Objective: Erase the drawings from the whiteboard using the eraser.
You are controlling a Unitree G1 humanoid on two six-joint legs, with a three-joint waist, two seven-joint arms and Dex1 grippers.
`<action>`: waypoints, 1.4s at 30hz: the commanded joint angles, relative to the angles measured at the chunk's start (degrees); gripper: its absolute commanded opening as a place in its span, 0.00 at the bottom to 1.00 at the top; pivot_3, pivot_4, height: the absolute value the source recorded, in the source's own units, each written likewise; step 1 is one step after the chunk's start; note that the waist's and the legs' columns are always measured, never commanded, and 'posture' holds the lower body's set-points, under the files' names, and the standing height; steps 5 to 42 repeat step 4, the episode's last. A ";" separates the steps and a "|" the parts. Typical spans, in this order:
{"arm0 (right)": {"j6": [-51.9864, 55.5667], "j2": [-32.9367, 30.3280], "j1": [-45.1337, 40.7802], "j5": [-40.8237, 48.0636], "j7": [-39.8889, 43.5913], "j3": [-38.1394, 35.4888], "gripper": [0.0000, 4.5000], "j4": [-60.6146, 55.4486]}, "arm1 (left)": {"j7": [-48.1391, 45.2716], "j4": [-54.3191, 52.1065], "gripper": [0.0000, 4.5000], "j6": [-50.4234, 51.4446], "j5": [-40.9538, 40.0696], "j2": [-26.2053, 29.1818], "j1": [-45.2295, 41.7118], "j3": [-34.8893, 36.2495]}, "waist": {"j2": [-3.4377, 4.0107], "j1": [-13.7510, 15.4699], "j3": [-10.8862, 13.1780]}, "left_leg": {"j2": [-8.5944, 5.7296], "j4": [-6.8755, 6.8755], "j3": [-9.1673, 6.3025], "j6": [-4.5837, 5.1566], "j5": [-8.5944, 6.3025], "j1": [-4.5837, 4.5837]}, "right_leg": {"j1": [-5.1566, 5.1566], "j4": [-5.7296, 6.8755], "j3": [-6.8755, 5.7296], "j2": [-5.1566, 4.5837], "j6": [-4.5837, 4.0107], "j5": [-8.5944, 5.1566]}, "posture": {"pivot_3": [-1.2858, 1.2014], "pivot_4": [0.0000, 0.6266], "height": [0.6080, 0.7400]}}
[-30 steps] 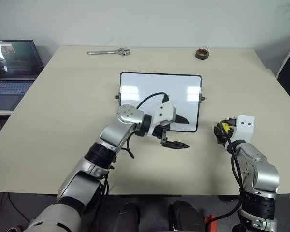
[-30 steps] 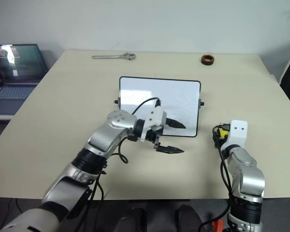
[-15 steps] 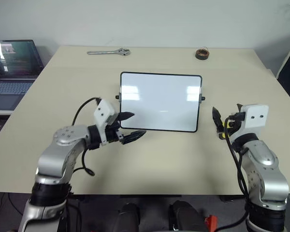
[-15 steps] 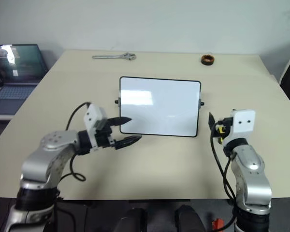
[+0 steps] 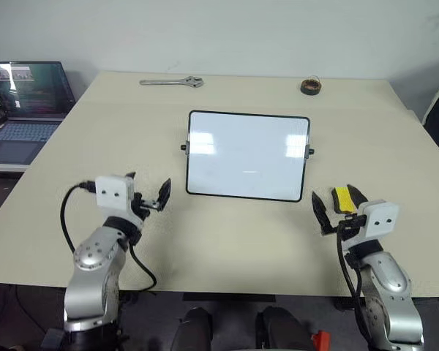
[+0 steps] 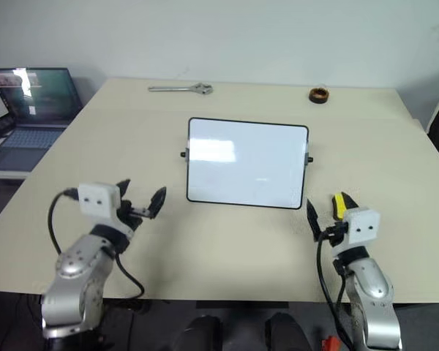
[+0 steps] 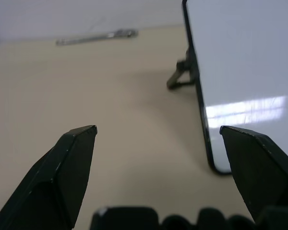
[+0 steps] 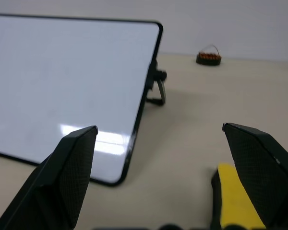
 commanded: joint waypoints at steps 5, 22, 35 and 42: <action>1.68 -1.44 -1.00 3.15 -2.40 -4.80 0.99 -2.06 | 4.78 -0.08 1.00 -1.63 1.49 -2.15 2.30 -0.03 | -0.01 0.04 -0.01 | -0.10 0.05 -0.02 0.00 0.01 0.11 | 0.14 0.01 -0.03 0.02 0.04 0.02 | 0.52 0.24 1.00; 1.68 -1.44 -1.00 3.15 -2.40 -4.80 0.99 -2.06 | 4.78 -0.08 1.00 -1.63 1.49 -2.15 2.30 -0.03 | -0.01 0.04 -0.01 | -0.10 0.05 -0.02 0.00 0.01 0.11 | 0.14 0.01 -0.03 0.02 0.04 0.02 | 0.52 0.24 1.00; 1.68 -1.44 -1.00 3.15 -2.40 -4.80 0.99 -2.06 | 4.78 -0.08 1.00 -1.63 1.49 -2.15 2.30 -0.03 | -0.01 0.04 -0.01 | -0.10 0.05 -0.02 0.00 0.01 0.11 | 0.14 0.01 -0.03 0.02 0.04 0.02 | 0.52 0.24 1.00; 1.68 -1.44 -1.00 3.15 -2.40 -4.80 0.99 -2.06 | 4.78 -0.08 1.00 -1.63 1.49 -2.15 2.30 -0.03 | -0.01 0.04 -0.01 | -0.10 0.05 -0.02 0.00 0.01 0.11 | 0.14 0.01 -0.03 0.02 0.04 0.02 | 0.52 0.24 1.00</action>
